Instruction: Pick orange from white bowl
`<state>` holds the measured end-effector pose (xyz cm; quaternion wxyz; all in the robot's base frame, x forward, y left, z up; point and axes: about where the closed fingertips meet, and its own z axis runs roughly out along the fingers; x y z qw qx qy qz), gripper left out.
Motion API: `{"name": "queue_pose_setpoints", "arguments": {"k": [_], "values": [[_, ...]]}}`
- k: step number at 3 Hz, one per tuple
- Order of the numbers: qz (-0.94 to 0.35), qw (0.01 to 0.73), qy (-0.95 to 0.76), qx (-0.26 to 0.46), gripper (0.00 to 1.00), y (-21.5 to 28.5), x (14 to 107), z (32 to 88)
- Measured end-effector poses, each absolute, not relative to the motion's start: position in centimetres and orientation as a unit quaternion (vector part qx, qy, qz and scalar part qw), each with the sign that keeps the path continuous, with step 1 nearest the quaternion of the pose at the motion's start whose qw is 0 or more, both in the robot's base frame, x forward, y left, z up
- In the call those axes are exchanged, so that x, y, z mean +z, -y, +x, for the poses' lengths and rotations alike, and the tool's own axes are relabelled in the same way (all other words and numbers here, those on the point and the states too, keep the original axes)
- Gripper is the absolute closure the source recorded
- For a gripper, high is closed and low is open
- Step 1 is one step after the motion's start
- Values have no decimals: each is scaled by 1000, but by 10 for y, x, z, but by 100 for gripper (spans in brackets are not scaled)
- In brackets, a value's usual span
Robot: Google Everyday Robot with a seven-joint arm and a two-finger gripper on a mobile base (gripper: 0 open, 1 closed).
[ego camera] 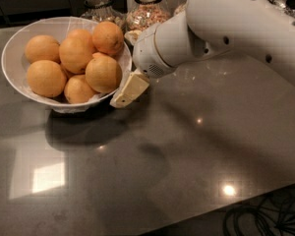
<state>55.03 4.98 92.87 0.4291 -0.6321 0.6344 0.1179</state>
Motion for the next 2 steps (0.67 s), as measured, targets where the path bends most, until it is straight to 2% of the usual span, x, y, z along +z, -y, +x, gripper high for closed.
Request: {"name": "queue_pose_setpoints", "arguments": {"k": [2], "values": [[-635, 439, -621, 136, 20, -64, 934, 552]]}}
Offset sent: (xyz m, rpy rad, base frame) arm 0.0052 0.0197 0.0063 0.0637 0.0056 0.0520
